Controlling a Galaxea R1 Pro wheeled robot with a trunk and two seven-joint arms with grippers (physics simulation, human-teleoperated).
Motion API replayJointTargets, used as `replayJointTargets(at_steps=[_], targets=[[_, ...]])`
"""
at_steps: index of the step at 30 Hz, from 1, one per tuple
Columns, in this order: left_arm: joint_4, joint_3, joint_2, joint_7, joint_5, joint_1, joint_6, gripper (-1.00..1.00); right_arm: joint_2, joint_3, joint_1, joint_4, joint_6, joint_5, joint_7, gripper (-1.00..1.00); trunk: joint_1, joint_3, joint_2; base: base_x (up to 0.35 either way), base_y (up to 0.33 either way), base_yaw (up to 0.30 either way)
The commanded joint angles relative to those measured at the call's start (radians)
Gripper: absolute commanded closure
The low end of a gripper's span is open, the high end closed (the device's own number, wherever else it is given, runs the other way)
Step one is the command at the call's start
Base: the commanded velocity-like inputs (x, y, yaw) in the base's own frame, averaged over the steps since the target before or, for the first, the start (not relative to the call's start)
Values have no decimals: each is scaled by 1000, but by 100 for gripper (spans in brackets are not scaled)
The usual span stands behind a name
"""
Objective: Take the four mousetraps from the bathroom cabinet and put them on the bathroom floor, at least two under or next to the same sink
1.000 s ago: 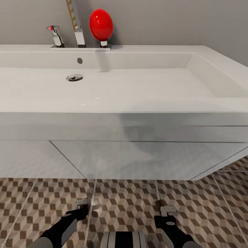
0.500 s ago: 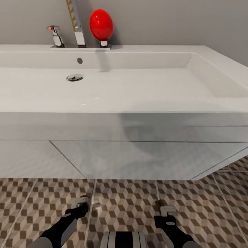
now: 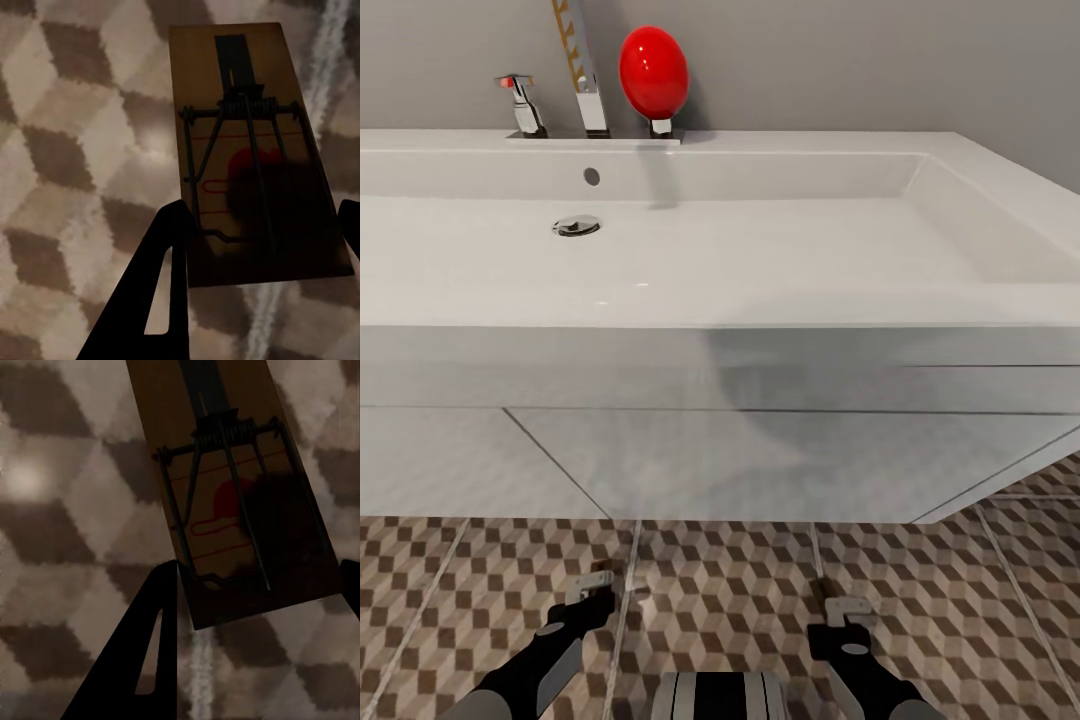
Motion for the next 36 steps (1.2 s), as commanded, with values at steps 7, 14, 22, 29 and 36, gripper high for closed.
replayJointTargets(at_steps=[7, 14, 22, 29, 36], targets=[[1, -10, 1, 9, 7, 0, -32, 100, 1, -8, 0, 0, -25, 9, -2, 100, 0, -1, 0, 0, 0, 0], [3, -11, 0, 9, 7, 0, -96, 100, 0, -8, -1, 0, -27, 9, -2, 100, 0, -1, 0, 0, 0, 0], [3, -11, 0, 9, 8, 0, -102, 100, 1, -8, -1, 0, -26, 9, -2, 100, 0, -1, 0, 0, 0, 0], [3, -12, -1, 9, 9, 0, -101, 100, 0, -8, -1, 0, -23, 9, -2, 100, 0, -1, 0, 0, 0, 0], [3, -12, -1, 9, 9, 0, -101, 100, -1, -8, -1, 0, -25, 8, -2, 100, 0, -1, 0, 0, 0, 0]])
